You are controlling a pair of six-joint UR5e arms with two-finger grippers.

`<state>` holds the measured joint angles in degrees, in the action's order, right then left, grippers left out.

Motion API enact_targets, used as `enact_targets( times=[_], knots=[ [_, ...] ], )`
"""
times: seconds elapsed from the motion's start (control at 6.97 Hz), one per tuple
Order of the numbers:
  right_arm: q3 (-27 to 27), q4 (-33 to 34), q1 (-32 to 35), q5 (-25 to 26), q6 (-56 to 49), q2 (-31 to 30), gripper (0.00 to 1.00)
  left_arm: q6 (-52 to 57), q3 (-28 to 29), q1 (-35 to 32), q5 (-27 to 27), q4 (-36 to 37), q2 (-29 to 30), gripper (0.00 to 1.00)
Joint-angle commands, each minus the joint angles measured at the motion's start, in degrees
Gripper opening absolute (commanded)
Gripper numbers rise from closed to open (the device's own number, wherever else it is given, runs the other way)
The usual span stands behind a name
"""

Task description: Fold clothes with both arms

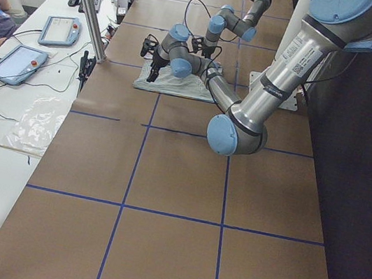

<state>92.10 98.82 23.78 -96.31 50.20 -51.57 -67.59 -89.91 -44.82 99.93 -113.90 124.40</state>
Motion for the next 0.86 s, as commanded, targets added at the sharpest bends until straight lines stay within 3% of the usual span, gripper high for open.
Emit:
enact_targets(
  times=[0.0,0.72],
  knots=[
    [0.01,-0.21,-0.05,-0.19,-0.01,0.59,0.99,0.0,0.09,0.0,0.0,-0.01,-0.03,1.0],
    [-0.07,-0.03,-0.93,-0.1,0.34,0.42,1.0,-0.09,0.09,0.0,0.0,-0.01,0.05,1.0]
  ],
)
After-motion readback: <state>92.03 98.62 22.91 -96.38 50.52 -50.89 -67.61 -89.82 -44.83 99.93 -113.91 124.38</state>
